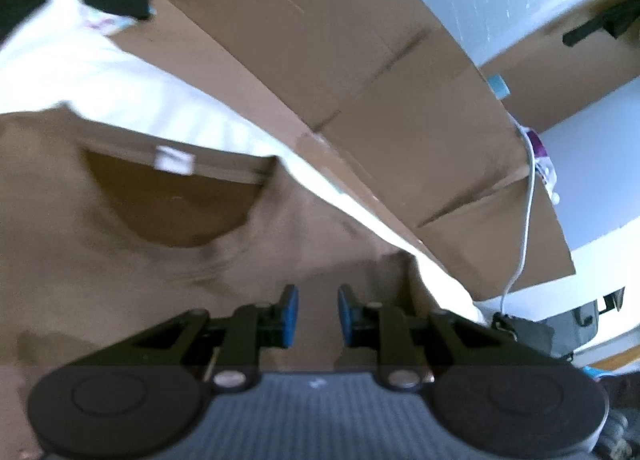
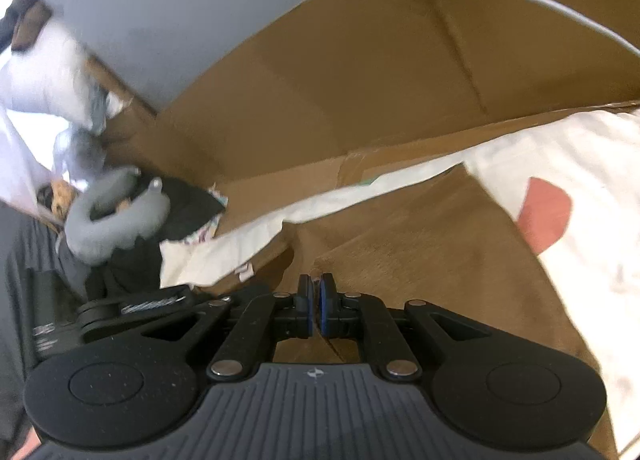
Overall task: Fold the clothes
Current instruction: 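Open both grippers and raise them above the folded T-shirt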
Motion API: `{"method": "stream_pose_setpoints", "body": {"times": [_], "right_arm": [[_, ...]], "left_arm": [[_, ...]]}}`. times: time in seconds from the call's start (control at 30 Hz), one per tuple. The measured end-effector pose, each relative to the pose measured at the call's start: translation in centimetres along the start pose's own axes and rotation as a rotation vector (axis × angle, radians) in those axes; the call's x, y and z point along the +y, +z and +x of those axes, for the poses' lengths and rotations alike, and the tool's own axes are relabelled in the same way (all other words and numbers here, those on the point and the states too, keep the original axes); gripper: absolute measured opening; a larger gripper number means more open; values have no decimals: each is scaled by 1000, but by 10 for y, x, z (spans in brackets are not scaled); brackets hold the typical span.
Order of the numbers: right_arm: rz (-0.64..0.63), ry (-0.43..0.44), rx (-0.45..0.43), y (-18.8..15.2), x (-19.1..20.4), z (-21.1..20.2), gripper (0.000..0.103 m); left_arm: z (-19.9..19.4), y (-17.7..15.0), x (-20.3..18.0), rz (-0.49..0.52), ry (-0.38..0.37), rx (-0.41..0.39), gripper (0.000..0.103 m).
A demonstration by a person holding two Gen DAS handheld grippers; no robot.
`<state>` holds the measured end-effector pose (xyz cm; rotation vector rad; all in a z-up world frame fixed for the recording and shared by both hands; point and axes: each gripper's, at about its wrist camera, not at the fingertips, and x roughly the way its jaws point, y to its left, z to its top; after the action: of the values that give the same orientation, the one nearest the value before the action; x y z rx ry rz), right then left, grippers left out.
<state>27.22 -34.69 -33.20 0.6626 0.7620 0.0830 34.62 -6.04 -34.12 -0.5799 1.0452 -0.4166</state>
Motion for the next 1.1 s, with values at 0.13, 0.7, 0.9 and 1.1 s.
{"method": "stream_pose_setpoints", "body": {"times": [0.13,0.7,0.9,1.1], "right_arm": [[-41,-7,20,-12,13,13,5],[-47,-27,9,-35,-33,-36,49],[3,-52,20,-42,-64,-54,49],[73,-89,29,-50,-98,-64,49]], "left_arm": [[-19,-2,15,-33,33,-30,23],[10,-7,11,93,6,-3,35],[30,-8,-9,206,30,22,37],[54,-11,-18,277,54,26,44]]}}
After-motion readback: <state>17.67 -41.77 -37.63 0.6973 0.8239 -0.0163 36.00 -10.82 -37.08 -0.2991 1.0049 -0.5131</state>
